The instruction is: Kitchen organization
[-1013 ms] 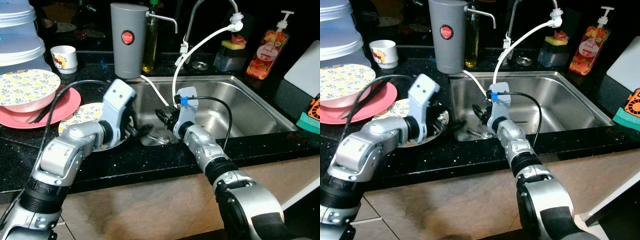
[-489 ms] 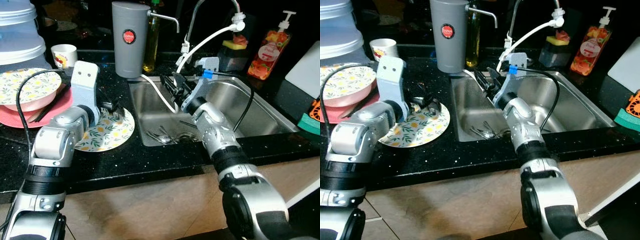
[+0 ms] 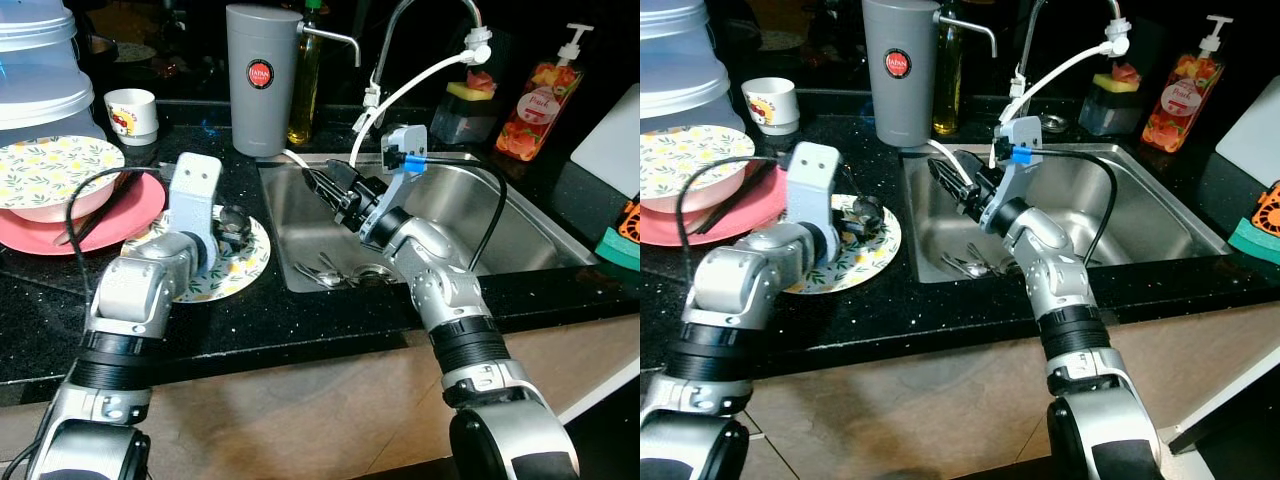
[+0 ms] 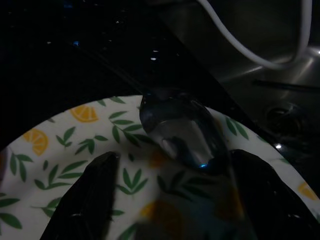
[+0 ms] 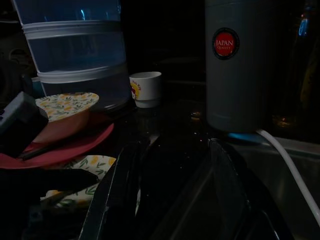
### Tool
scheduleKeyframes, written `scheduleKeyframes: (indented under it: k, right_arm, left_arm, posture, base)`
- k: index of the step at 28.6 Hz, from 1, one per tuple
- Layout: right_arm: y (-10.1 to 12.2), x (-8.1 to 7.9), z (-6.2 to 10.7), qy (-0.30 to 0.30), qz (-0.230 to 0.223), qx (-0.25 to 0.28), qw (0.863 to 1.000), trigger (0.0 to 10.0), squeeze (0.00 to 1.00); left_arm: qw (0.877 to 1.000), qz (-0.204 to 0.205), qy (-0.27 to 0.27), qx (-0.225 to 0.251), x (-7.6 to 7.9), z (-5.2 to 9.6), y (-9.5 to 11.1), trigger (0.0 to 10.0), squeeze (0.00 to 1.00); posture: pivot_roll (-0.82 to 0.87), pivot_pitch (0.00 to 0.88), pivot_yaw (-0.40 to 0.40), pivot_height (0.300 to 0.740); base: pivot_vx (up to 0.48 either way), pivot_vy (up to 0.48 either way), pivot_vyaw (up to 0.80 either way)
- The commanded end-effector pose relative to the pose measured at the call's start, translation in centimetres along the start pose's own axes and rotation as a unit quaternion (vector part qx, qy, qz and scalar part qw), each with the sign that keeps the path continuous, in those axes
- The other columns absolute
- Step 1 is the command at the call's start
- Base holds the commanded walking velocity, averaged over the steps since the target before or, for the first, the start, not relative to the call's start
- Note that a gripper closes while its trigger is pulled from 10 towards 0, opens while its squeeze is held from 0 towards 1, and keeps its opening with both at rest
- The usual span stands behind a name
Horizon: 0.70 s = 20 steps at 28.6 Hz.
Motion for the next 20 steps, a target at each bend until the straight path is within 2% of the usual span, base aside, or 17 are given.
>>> scheduleKeyframes:
  k: [1, 3, 4, 5, 6, 11, 20]
  right_arm:
    - [-0.3, -0.3, 0.2, 0.005, -0.001, -0.007, 1.0, 10.0, 0.0]
    - [-0.3, -0.6, 0.2, 0.009, 0.0, -0.01, 1.0, 10.0, 0.0]
    - [-0.3, -0.6, 0.2, 0.009, 0.0, -0.01, 1.0, 10.0, 0.0]
    - [-0.2, -0.6, 0.2, 0.009, -0.001, -0.012, 1.0, 10.0, 0.0]
    - [-0.2, -0.6, 0.2, 0.009, -0.001, -0.012, 1.0, 10.0, 0.0]
    - [-0.1, -0.8, 0.3, 0.011, -0.003, -0.014, 1.0, 10.0, 0.0]
    - [0.4, -0.7, 0.2, 0.01, -0.001, -0.013, 1.0, 10.0, 0.0]
  left_arm:
    - [0.999, -0.018, 0.004, -0.041, -0.2, -0.3, -2.0, 10.0, 0.0]
    - [0.995, -0.07, 0.035, -0.056, -1.7, 0.0, -2.4, 10.0, 0.0]
    - [0.995, -0.07, 0.035, -0.056, -1.7, 0.0, -2.4, 10.0, 0.0]
    - [0.991, -0.104, 0.056, -0.058, -2.9, 0.3, -2.2, 10.0, 0.0]
    - [0.991, -0.104, 0.056, -0.058, -2.9, 0.3, -2.2, 10.0, 0.0]
    - [0.981, -0.149, 0.106, -0.063, -5.6, 1.3, -1.8, 10.0, 0.0]
    - [0.979, -0.16, 0.117, -0.05, -6.0, 1.5, -0.8, 10.0, 0.0]
  posture:
    - [-0.03, 0.08, -0.085, 0.74]
    - [-0.03, 0.084, -0.083, 0.74]
    - [-0.03, 0.084, -0.083, 0.74]
    - [-0.03, 0.084, -0.083, 0.74]
    - [-0.03, 0.084, -0.083, 0.74]
    - [-0.02, 0.087, -0.087, 0.74]
    - [-0.02, 0.09, -0.086, 0.74]
  base:
    - [0.0, 0.0, 0.0]
    - [0.0, 0.0, 0.0]
    - [0.0, 0.0, 0.0]
    - [0.0, 0.0, 0.0]
    - [0.0, 0.0, 0.0]
    - [0.0, 0.0, 0.0]
    - [0.0, 0.0, 0.0]
Point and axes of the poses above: a point about 5 cm out from each wrist's last joint towards the gripper, its own z axis pointing back from the gripper into the wrist, its own y axis along the axis of the wrist's last joint, x = y × z, the point moved 6 cm from there along -z, pointing out of the wrist towards the gripper, and after that the axes turned 4 degrees about -z, right-handed, at the moved point
